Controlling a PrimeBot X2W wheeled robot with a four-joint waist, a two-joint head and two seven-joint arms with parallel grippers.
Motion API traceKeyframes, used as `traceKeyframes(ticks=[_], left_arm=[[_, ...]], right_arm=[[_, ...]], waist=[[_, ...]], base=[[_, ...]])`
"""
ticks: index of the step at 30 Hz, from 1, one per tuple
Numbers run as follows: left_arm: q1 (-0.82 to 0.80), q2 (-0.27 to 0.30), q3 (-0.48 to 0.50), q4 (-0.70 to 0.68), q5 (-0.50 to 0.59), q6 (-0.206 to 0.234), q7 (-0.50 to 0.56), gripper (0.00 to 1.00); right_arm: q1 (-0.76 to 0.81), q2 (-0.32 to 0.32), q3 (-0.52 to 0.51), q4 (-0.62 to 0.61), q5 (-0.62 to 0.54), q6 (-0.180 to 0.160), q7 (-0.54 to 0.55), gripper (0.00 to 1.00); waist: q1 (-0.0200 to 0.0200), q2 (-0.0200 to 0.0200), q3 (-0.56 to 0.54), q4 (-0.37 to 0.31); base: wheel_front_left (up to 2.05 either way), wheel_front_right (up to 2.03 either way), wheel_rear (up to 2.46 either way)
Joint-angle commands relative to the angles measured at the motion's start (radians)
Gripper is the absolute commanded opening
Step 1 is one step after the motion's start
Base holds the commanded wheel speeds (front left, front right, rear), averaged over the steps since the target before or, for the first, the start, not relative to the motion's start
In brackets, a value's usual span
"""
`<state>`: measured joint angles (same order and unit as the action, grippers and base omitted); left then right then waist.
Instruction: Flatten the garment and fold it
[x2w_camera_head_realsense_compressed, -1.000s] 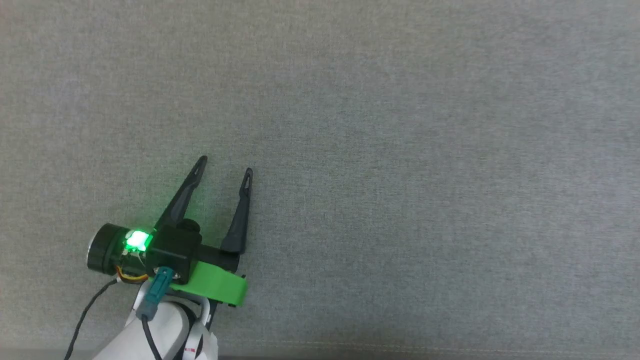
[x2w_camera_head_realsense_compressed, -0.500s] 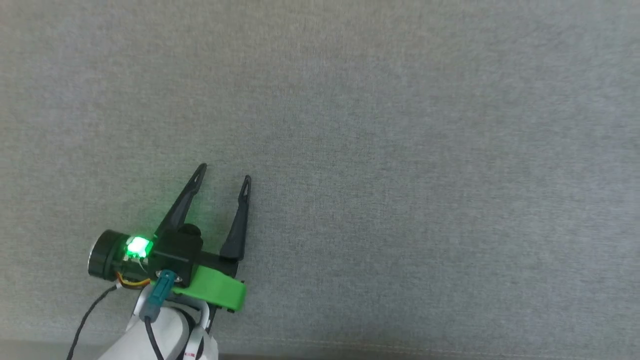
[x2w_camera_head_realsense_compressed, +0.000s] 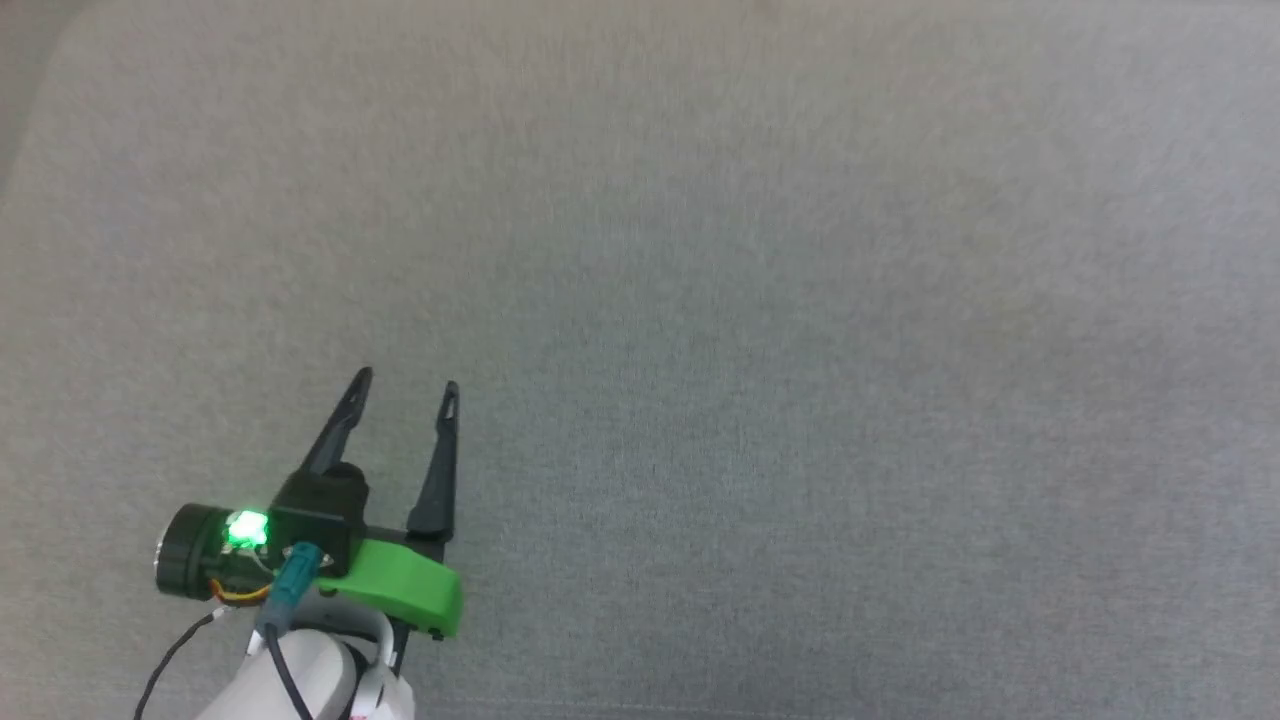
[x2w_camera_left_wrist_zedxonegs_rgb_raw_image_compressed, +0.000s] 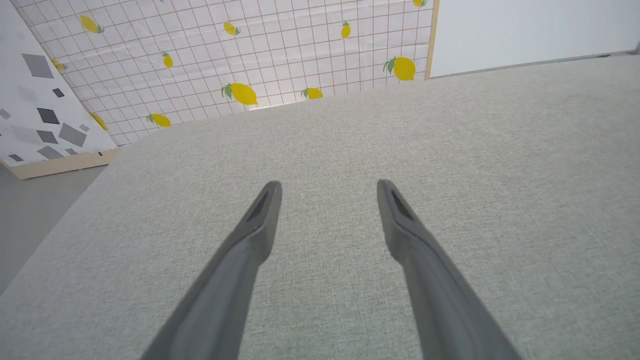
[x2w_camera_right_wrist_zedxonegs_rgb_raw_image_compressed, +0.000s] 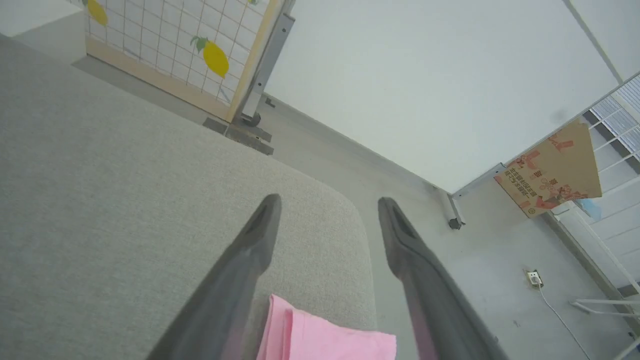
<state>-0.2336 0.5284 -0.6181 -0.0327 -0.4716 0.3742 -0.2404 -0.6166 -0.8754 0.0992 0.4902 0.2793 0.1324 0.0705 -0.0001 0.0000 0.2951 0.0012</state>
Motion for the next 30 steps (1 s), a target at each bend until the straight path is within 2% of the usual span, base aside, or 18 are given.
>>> traceKeyframes(ticks=[1, 3, 4, 8, 14, 24, 30], left_arm=[[0.011, 0.009, 0.01, 0.004, -0.008, 0.011, -0.002, 1.0], [0.016, 0.013, 0.018, 0.005, -0.013, 0.018, -0.001, 1.0], [0.026, 0.021, 0.025, -0.001, -0.02, 0.027, 0.006, 1.0], [0.037, 0.033, 0.03, -0.014, -0.025, 0.036, 0.015, 1.0], [0.054, 0.048, 0.025, -0.028, -0.019, 0.047, 0.024, 1.0], [0.074, 0.051, 0.014, -0.023, -0.031, 0.054, 0.049, 1.0], [0.086, 0.043, 0.001, -0.008, -0.035, 0.051, 0.044, 1.0]], right_arm=[[-0.022, 0.024, 0.008, -0.018, 0.019, -0.002, -0.027, 1.0], [-0.02, 0.058, 0.018, -0.042, 0.042, -0.002, -0.066, 1.0], [-0.001, 0.12, 0.015, -0.088, 0.082, -0.002, -0.112, 1.0], [0.058, 0.208, -0.001, -0.162, 0.123, -0.002, -0.159, 1.0], [0.199, 0.351, -0.064, -0.272, 0.116, -0.002, -0.193, 1.0], [0.476, 0.612, -0.231, -0.486, -0.042, -0.002, -0.144, 1.0], [0.621, 0.69, -0.246, -0.554, -0.129, -0.002, -0.135, 1.0]], waist=[[0.0001, 0.0, -0.117, 0.001], [0.0001, 0.0, -0.142, 0.008], [0.0001, 0.0, -0.17, 0.015], [0.0001, 0.0, -0.191, 0.017], [0.0001, 0.0, -0.214, 0.017], [0.0001, 0.0, -0.24, 0.022], [0.0001, 0.0, -0.25, 0.025]], base=[[0.0, 0.0, 0.0], [0.0, 0.0, 0.0], [0.0, 0.0, 0.0], [0.0, 0.0, 0.0], [0.0, 0.0, 0.0], [0.0, 0.0, 0.0], [0.0, 0.0, 0.0]])
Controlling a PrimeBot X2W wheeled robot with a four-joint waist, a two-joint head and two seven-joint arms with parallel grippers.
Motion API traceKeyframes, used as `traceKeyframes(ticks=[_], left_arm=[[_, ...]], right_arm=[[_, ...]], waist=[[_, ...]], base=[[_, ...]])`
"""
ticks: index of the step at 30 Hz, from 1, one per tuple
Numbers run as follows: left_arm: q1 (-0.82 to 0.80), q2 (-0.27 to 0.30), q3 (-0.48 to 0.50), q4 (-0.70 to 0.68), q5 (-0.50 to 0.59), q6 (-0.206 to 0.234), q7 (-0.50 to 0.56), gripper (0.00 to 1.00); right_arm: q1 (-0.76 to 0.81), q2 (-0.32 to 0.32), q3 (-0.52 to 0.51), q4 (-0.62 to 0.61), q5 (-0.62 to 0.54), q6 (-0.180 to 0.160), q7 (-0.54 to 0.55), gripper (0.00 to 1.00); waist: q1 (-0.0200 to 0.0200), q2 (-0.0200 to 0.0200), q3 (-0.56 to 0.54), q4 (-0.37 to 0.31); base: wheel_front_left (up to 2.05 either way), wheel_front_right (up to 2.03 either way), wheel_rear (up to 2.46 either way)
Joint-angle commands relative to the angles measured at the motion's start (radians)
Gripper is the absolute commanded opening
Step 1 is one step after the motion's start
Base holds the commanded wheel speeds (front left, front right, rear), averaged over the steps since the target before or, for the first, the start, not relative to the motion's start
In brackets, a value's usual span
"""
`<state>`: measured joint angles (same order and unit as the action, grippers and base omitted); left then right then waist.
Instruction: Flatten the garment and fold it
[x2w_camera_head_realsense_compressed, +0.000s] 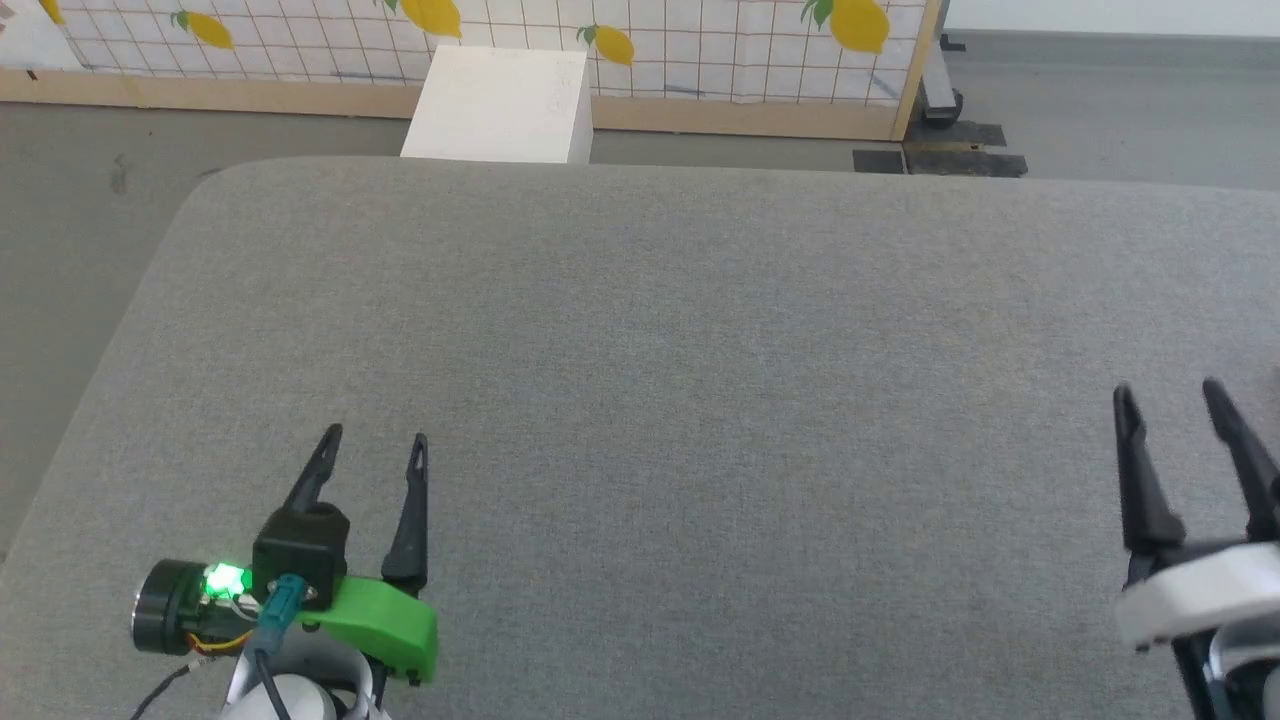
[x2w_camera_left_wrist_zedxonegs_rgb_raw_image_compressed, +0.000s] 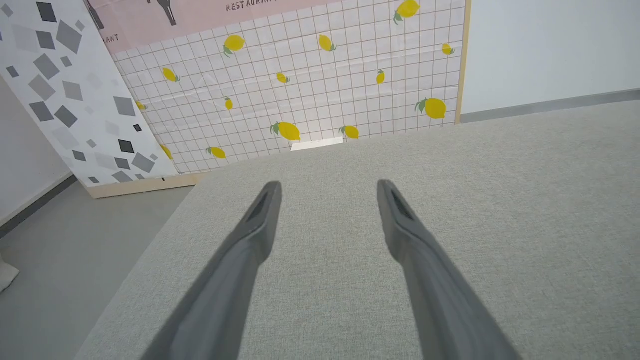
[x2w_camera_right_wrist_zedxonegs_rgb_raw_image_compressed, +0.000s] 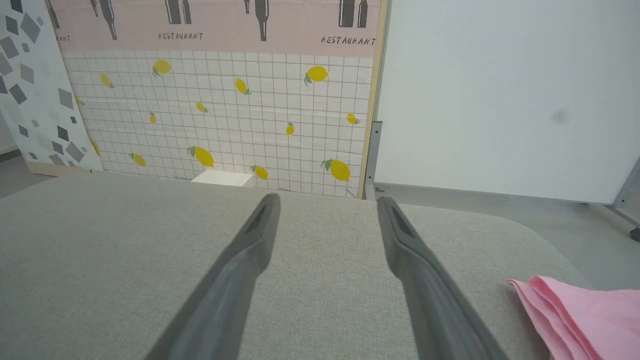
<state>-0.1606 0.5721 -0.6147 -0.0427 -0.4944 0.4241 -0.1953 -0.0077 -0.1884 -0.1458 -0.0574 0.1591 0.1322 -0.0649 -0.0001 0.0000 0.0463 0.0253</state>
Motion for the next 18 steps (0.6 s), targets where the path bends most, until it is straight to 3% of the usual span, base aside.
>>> traceKeyframes(ticks=[1, 6, 18], left_arm=[[0.015, -0.002, -0.006, 0.005, -0.011, 0.0, -0.001, 1.0], [0.025, -0.009, -0.016, 0.019, -0.014, -0.001, -0.006, 1.0], [0.03, -0.011, -0.025, 0.023, -0.017, 0.002, -0.006, 1.0]], right_arm=[[0.031, 0.006, 0.003, -0.012, -0.019, -0.002, 0.0, 1.0], [0.122, 0.025, 0.017, -0.042, -0.05, -0.002, -0.008, 1.0], [0.138, 0.037, 0.038, -0.047, -0.054, -0.002, -0.009, 1.0]], waist=[[0.0001, 0.0, -0.003, 0.0], [0.0001, 0.0, -0.009, -0.003], [0.0001, 0.0, -0.02, -0.009]], base=[[0.0, 0.0, 0.0], [0.0, 0.0, 0.0], [0.0, 0.0, 0.0]])
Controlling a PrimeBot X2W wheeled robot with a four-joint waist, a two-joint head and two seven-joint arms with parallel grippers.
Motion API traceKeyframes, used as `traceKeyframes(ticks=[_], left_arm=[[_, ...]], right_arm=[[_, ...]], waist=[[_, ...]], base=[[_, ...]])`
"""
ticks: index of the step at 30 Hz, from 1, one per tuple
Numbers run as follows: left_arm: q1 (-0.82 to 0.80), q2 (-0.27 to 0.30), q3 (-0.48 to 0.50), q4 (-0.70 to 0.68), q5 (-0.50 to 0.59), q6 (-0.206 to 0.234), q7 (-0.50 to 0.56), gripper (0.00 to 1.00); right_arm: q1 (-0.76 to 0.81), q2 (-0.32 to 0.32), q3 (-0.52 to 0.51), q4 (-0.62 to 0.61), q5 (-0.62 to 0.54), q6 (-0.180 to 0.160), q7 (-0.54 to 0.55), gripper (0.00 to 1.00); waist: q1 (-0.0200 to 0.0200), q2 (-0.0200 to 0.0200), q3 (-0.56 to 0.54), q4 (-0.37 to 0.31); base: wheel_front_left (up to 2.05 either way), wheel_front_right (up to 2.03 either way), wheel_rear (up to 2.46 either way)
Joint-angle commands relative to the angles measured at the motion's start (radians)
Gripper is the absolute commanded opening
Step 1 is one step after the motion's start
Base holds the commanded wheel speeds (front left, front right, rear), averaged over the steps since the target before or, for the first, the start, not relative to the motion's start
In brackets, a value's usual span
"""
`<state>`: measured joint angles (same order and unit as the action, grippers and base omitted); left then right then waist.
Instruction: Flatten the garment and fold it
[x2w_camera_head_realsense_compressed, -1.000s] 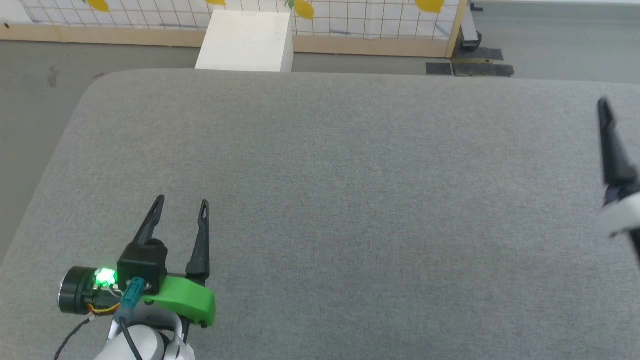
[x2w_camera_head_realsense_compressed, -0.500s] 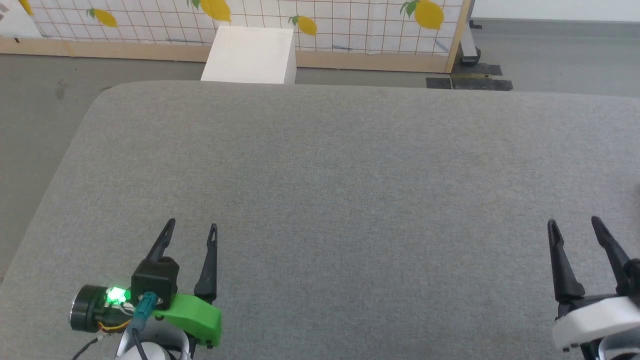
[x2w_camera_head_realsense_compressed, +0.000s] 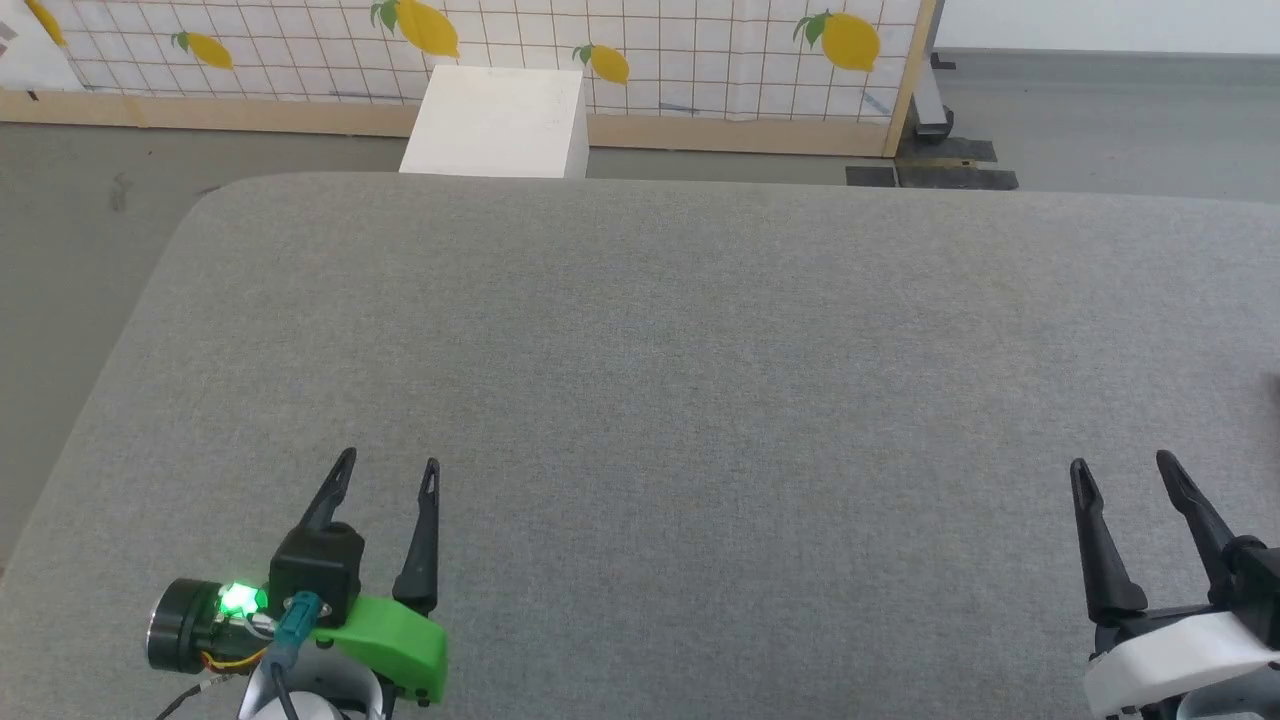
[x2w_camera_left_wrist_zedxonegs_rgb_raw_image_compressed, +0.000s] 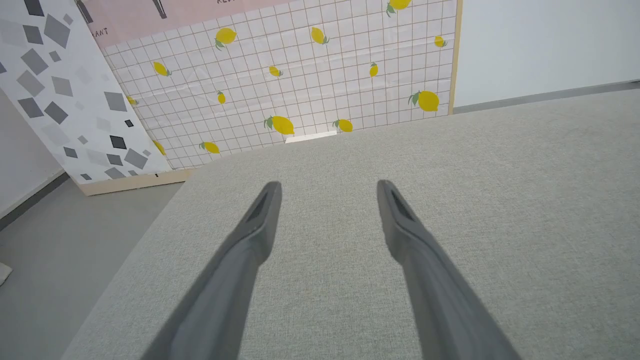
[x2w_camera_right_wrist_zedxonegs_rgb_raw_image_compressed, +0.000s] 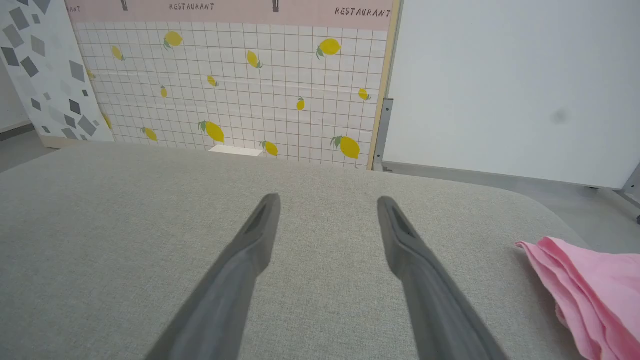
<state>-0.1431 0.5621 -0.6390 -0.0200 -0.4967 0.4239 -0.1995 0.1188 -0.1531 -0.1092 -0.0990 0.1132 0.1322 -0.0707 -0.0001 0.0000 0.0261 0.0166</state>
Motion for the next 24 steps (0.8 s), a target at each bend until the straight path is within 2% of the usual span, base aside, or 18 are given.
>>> traceKeyframes(ticks=[1, 9, 10, 24], left_arm=[[0.012, 0.0, -0.001, 0.0, -0.015, 0.002, -0.002, 1.0], [0.011, 0.004, -0.004, -0.006, -0.018, 0.0, -0.002, 1.0], [0.0, 0.001, -0.003, -0.005, -0.011, -0.001, 0.0, 0.0], [0.011, -0.042, 0.05, -0.003, 0.025, -0.036, 0.018, 0.0]], right_arm=[[0.012, 0.002, 0.0, -0.006, -0.007, -0.002, -0.003, 1.0], [0.009, 0.006, -0.004, -0.01, -0.005, -0.002, -0.001, 1.0], [0.002, 0.002, -0.003, -0.003, 0.0, 0.0, 0.0, 0.0], [-0.008, 0.01, 0.006, 0.007, -0.008, 0.0, 0.006, 0.0]], waist=[[0.0001, 0.0, 0.0, -0.001], [0.0001, 0.0, 0.007, -0.002], [0.0001, 0.0, 0.007, -0.002], [0.0001, 0.0, 0.005, -0.003]], base=[[0.0, 0.0, 0.0], [0.0, 0.0, 0.0], [0.0, 0.0, 0.0], [0.0, 0.0, 0.0]])
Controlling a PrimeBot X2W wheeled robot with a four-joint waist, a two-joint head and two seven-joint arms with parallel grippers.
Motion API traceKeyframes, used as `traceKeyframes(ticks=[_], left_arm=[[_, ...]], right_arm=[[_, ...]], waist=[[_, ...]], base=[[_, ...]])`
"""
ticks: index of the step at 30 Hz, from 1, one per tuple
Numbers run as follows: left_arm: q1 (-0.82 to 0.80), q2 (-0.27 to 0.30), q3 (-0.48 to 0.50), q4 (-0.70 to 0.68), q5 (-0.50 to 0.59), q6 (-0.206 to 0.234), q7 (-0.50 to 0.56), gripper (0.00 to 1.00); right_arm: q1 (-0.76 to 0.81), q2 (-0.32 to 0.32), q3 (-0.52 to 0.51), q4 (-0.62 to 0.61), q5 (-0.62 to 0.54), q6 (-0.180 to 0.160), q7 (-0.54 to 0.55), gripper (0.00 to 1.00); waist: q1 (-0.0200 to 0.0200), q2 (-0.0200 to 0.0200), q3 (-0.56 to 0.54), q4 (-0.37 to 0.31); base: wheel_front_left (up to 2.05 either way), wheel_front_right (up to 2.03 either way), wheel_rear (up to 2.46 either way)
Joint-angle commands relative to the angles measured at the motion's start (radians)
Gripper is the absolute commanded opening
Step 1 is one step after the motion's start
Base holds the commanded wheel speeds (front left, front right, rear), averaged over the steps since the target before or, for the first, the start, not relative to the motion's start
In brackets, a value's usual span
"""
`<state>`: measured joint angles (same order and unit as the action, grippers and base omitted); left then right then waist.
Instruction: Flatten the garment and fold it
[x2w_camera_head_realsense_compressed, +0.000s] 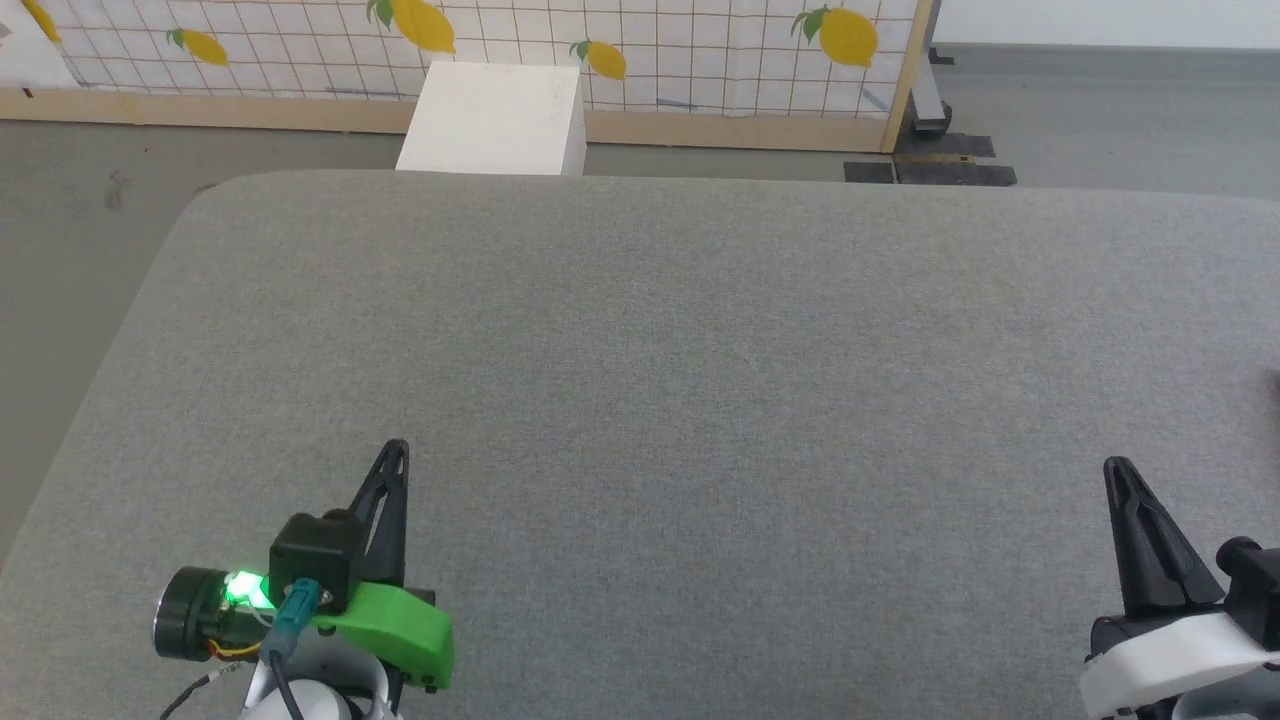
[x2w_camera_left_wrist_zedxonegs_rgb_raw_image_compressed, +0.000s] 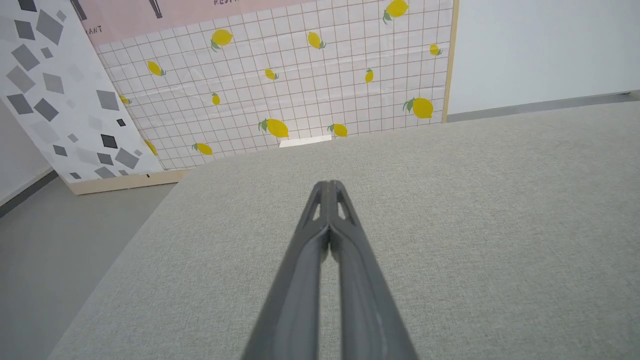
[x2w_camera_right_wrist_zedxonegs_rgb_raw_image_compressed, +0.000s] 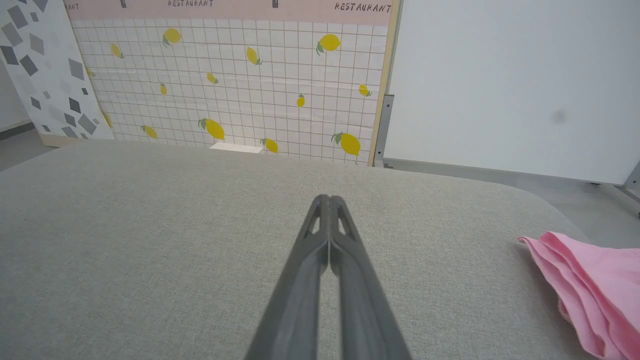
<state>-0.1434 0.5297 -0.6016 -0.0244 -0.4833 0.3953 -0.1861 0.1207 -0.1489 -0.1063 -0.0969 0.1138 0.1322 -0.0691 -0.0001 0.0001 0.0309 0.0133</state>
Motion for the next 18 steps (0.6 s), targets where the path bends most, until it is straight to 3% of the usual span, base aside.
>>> traceKeyframes(ticks=[1, 18], left_arm=[[0.013, -0.014, 0.018, 0.002, 0.016, -0.011, 0.006, 0.0], [0.032, -0.083, 0.104, 0.005, 0.086, -0.068, 0.033, 0.0]], right_arm=[[-0.011, 0.006, 0.004, 0.005, -0.01, 0.0, 0.005, 0.0], [-0.027, 0.02, 0.019, 0.019, -0.025, 0.0, 0.014, 0.0]], waist=[[0.0001, -0.0001, 0.0, 0.0], [0.0001, -0.0001, -0.005, -0.002]], base=[[0.0, 0.0, 0.0], [0.0, 0.0, 0.0]])
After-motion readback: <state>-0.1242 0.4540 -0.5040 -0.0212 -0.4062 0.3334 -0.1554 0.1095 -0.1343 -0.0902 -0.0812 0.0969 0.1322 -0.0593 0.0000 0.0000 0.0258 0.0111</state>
